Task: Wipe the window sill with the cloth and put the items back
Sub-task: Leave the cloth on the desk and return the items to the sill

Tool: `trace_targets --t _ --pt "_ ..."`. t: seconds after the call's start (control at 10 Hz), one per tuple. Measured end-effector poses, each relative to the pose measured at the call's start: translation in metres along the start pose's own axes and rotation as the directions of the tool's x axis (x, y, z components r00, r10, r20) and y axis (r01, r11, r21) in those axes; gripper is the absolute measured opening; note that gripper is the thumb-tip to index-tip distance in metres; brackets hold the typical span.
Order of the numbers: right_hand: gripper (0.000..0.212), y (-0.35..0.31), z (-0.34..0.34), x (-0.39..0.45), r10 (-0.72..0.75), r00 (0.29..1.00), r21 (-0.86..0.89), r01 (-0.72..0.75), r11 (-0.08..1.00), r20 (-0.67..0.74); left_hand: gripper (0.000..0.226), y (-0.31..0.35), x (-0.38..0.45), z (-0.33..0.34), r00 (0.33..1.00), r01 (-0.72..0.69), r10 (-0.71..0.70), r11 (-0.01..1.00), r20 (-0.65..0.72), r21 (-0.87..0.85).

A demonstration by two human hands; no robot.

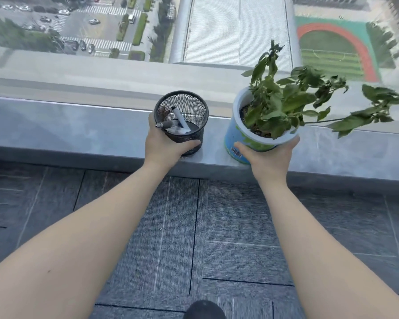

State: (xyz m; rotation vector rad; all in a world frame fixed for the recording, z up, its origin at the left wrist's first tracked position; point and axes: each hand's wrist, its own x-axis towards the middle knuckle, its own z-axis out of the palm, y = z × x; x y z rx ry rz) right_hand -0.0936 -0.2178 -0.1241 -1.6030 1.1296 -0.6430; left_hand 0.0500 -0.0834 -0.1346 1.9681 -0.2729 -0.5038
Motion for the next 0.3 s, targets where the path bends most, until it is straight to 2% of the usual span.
trace_targets --t 0.1,0.2,0.3 --pt "0.104 -0.006 -0.001 -0.007 0.056 0.998 -0.009 -0.056 0.998 0.030 0.087 0.002 -0.006 -0.004 0.995 0.059 -0.062 0.998 0.080 0.037" --pt "0.102 -0.028 -0.021 -0.031 0.101 0.979 0.020 -0.106 0.994 0.177 0.074 0.018 -0.031 -0.019 0.995 0.037 -0.045 0.995 0.087 0.088" --pt "0.059 -0.057 -0.072 -0.115 -0.025 0.985 0.162 -0.002 0.987 0.168 0.064 0.034 -0.103 -0.059 0.988 0.026 -0.030 0.999 0.152 0.027"
